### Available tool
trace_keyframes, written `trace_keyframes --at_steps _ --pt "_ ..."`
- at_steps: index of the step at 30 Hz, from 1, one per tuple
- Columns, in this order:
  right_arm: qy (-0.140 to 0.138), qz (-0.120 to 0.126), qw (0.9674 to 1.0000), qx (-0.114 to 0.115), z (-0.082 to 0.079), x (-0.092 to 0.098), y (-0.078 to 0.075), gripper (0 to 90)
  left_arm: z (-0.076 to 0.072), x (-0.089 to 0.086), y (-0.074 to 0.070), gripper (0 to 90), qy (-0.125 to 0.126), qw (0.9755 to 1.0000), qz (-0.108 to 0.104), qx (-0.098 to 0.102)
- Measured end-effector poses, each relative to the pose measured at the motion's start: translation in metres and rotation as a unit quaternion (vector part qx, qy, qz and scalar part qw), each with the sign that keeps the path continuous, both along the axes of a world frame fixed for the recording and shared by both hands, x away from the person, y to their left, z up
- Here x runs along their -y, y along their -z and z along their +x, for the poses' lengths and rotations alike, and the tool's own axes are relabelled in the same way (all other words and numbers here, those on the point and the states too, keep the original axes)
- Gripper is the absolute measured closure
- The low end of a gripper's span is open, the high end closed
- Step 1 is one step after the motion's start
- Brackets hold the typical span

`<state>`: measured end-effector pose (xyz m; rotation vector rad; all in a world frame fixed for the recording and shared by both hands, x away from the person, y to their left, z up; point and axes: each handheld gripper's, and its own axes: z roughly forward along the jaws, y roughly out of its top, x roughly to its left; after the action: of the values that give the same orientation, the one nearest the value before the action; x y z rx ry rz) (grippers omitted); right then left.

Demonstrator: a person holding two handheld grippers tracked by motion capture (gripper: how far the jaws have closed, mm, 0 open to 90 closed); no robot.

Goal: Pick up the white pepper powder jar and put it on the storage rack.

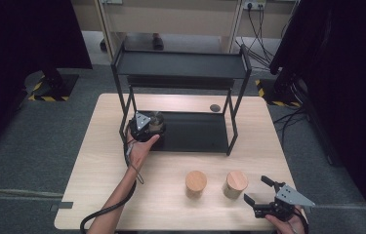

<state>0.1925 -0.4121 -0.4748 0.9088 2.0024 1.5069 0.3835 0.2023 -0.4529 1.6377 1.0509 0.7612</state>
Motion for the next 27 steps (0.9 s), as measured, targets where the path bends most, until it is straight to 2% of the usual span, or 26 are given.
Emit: trace_keyframes --at_steps 12,20,24,27 --pt "0.001 0.0 1.0 0.002 -0.001 0.0 -0.001 2.2 -0.013 -0.002 -0.005 4.5 0.007 0.9999 0.004 0.007" --pt "0.0 0.0 1.0 0.002 -0.001 0.0 -0.001 2.2 -0.02 -0.008 -0.008 4.6 0.014 0.9999 -0.001 0.008" --pt "0.001 0.0 1.0 0.002 -0.001 0.0 -0.001 2.2 -0.025 -0.011 -0.007 4.7 0.017 0.9997 -0.015 0.007" --pt "0.0 -0.001 1.0 0.002 -0.001 0.0 -0.001 2.2 -0.028 -0.011 -0.008 4.9 0.021 0.9997 -0.012 0.01"
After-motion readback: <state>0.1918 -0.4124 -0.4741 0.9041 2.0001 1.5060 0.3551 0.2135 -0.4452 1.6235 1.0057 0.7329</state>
